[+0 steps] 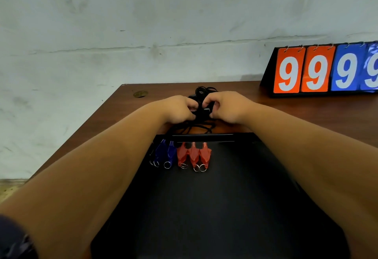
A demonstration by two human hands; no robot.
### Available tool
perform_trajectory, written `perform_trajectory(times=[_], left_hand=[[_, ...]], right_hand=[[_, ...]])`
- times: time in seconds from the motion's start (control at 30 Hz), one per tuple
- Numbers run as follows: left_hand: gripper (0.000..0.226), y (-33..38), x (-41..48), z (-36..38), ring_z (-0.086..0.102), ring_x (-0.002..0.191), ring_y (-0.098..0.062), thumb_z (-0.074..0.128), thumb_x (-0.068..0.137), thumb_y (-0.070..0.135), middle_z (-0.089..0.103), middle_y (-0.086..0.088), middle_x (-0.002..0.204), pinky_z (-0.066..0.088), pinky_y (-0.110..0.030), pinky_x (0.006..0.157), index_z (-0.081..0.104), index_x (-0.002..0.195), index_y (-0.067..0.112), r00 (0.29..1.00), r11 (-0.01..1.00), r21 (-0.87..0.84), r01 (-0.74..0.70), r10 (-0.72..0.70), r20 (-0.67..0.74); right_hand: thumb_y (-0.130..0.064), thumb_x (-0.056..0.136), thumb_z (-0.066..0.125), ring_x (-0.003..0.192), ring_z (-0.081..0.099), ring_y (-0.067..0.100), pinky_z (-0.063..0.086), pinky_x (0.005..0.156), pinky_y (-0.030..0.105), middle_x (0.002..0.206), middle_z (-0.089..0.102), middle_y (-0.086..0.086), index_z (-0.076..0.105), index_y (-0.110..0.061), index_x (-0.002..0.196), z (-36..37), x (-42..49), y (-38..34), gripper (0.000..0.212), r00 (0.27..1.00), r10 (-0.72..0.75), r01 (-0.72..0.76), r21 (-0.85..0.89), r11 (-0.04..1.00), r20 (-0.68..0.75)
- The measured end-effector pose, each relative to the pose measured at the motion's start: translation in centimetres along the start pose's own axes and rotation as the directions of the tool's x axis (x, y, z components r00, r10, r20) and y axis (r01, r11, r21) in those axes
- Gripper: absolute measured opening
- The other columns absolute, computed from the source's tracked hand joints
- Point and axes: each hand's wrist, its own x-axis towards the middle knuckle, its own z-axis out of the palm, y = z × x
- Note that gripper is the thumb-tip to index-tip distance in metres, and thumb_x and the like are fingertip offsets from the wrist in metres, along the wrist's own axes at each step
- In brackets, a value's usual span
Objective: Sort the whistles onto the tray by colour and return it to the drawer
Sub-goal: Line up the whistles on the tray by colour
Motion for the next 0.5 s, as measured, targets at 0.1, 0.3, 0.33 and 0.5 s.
perform_trajectory(times=[0.1, 0.3, 0.33, 0.5], left_hand=[[0.011, -0.54, 0.02, -0.15, 0.059, 0.095, -0.02, 0.066, 0.103, 0.022, 0.063, 0.004, 0.093, 0.047, -0.038, 0.089, 0.071, 0.11, 0.027, 0.999, 0.999, -0.045, 0.011, -0.009, 0.045], [0.024, -0.67, -0.25, -0.35, 0.061, 0.109, -0.021, 0.064, 0.106, 0.025, 0.067, 0.002, 0.108, 0.045, -0.04, 0.103, 0.069, 0.127, 0.034, 0.994, 0.999, -0.051, 0.019, -0.013, 0.105], [0.025, -0.69, -0.27, -0.37, 0.061, 0.114, -0.022, 0.064, 0.106, 0.026, 0.068, 0.0, 0.115, 0.045, -0.041, 0.105, 0.068, 0.129, 0.034, 0.994, 0.998, -0.052, 0.028, -0.022, 0.108], [0.035, -0.82, -0.06, -0.22, 0.06, 0.125, -0.022, 0.067, 0.104, 0.026, 0.068, -0.001, 0.13, 0.042, -0.044, 0.115, 0.069, 0.136, 0.039, 0.992, 0.993, -0.097, 0.07, -0.059, 0.108]], right_hand=[[-0.018, 0.096, 0.077, 0.088, 0.062, 0.017, 0.051, 0.079, 0.035, 0.09, 0.065, -0.008, 0.07, -0.033, 0.117, 0.06, 0.14, 0.0, 0.027, 0.999, -0.041, 0.04, -0.063, 0.997, -0.014], [-0.022, 0.097, 0.074, 0.098, 0.06, 0.021, 0.054, 0.085, 0.042, 0.102, 0.063, -0.01, 0.072, -0.032, 0.113, 0.28, 0.33, -0.31, 0.019, 0.987, -0.156, 0.141, -0.265, 0.954, -0.036], [-0.023, 0.096, 0.074, 0.101, 0.062, 0.021, 0.054, 0.087, 0.043, 0.107, 0.065, -0.009, 0.074, -0.032, 0.113, 0.25, 0.39, -0.3, 0.019, 0.986, -0.16, 0.143, -0.266, 0.953, -0.04], [-0.026, 0.091, 0.084, 0.094, 0.062, 0.008, 0.04, 0.073, 0.013, 0.091, 0.063, -0.018, 0.082, -0.029, 0.108, -0.53, 0.2, -0.06, 0.017, 0.989, -0.095, 0.092, -0.027, 0.995, -0.117]])
